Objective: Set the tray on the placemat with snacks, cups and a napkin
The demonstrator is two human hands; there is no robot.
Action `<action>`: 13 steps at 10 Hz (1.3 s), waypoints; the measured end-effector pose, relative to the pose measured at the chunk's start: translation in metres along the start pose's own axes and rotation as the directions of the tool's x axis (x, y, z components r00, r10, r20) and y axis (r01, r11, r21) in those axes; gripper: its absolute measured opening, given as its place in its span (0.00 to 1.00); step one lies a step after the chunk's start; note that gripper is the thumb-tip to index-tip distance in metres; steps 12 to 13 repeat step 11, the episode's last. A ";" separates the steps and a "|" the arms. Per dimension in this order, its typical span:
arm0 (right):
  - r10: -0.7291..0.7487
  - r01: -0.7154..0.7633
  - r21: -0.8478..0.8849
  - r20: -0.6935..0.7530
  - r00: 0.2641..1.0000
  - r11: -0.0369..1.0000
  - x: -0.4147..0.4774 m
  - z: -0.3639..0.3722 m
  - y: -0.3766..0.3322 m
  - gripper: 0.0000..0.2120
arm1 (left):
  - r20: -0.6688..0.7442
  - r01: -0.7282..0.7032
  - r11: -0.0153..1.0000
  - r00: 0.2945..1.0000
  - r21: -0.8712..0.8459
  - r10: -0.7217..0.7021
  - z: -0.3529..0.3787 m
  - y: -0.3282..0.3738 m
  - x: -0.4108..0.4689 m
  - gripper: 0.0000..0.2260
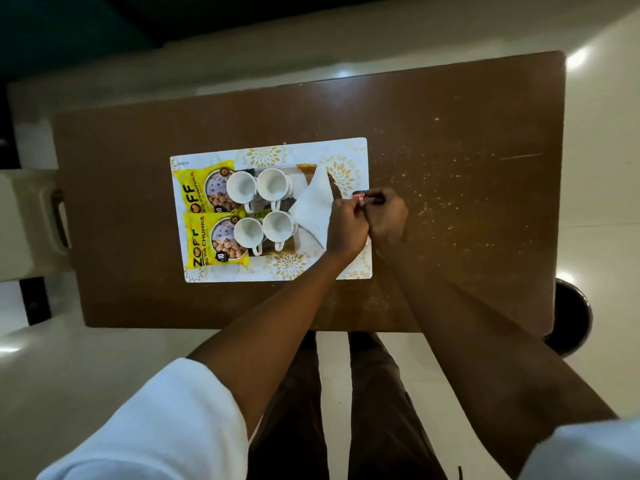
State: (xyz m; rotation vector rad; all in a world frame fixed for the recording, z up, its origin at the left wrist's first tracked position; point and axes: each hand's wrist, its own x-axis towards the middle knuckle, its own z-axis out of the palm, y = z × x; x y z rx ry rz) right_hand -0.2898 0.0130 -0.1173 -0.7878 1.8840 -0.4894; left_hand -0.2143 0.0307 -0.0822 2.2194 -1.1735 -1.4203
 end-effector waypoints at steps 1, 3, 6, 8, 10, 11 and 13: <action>-0.012 0.012 -0.009 -0.023 1.000 1.000 -0.007 0.006 0.003 0.11 | 0.014 -0.033 0.999 0.999 0.030 0.032 -0.004 -0.011 -0.003 0.14; -0.022 0.020 -0.048 -0.037 0.999 0.999 -0.016 0.006 0.007 0.10 | -0.002 -0.019 0.999 1.000 0.050 0.019 -0.005 -0.016 -0.013 0.14; -0.057 0.053 -0.078 -0.050 0.997 0.996 -0.017 0.008 0.015 0.11 | 0.066 -0.033 0.997 0.997 0.066 0.029 -0.009 -0.021 -0.012 0.14; -0.045 0.040 -0.080 -0.061 0.997 0.996 -0.018 0.005 0.014 0.12 | 0.078 -0.042 0.998 0.996 0.048 0.038 -0.014 -0.016 -0.019 0.15; -0.099 0.096 -0.050 -0.069 0.993 0.994 -0.027 -0.002 0.003 0.11 | 0.054 -0.064 0.998 0.997 0.007 0.063 -0.035 -0.014 -0.028 0.18; -0.205 0.208 -0.088 0.047 0.978 0.974 -0.065 -0.012 -0.014 0.13 | 0.078 -0.067 0.998 0.995 0.004 0.067 -0.059 -0.014 -0.056 0.20; -0.205 0.208 -0.088 0.047 0.978 0.974 -0.065 -0.012 -0.014 0.13 | 0.078 -0.067 0.998 0.995 0.004 0.067 -0.059 -0.014 -0.056 0.20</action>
